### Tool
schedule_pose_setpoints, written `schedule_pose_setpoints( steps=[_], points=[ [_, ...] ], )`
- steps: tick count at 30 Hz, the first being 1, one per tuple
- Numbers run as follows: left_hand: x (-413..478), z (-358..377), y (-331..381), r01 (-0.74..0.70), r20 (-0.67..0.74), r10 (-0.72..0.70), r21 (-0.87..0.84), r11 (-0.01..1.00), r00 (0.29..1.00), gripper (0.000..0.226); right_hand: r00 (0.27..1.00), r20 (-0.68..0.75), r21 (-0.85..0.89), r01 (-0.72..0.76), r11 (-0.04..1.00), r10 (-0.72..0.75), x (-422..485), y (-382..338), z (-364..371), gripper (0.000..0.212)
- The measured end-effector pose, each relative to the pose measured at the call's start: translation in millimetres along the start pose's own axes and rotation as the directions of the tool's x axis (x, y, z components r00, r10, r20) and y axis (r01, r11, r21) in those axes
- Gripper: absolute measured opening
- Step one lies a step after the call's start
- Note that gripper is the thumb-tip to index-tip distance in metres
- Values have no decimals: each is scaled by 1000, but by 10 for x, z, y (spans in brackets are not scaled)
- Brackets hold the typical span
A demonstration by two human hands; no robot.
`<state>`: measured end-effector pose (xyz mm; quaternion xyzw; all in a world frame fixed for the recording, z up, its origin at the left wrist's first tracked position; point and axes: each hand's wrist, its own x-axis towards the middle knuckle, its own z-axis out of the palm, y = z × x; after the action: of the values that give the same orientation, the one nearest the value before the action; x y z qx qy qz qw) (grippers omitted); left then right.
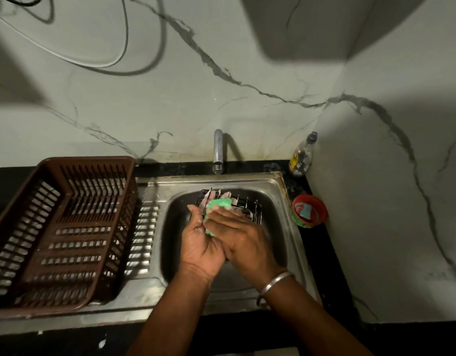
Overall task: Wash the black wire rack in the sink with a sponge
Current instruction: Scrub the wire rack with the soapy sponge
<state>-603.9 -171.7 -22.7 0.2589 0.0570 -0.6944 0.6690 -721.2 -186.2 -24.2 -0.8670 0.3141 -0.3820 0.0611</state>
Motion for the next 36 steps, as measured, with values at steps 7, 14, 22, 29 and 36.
schedule_pose_setpoints(
  steps=[7,14,22,29,36],
  points=[
    [33,-68,149,-10,-32,8,-65,998,999,63,998,-54,-77,-41,996,37,-306,230,-252,27],
    [-7,79,214,-76,30,81,-134,988,996,66,963,-239,-35,-136,990,124,-366,207,-195,26],
    [-61,171,223,-92,21,97,-158,983,995,66,928,-278,71,-238,969,248,-335,71,-119,31],
    [-62,150,14,-5,-34,5,4,1000,999,25,952,-248,25,-180,983,181,-264,20,-9,27],
    [12,-2,-166,-7,-105,13,59,998,994,56,985,-134,95,-93,991,106,-199,19,-37,26]
  ],
)
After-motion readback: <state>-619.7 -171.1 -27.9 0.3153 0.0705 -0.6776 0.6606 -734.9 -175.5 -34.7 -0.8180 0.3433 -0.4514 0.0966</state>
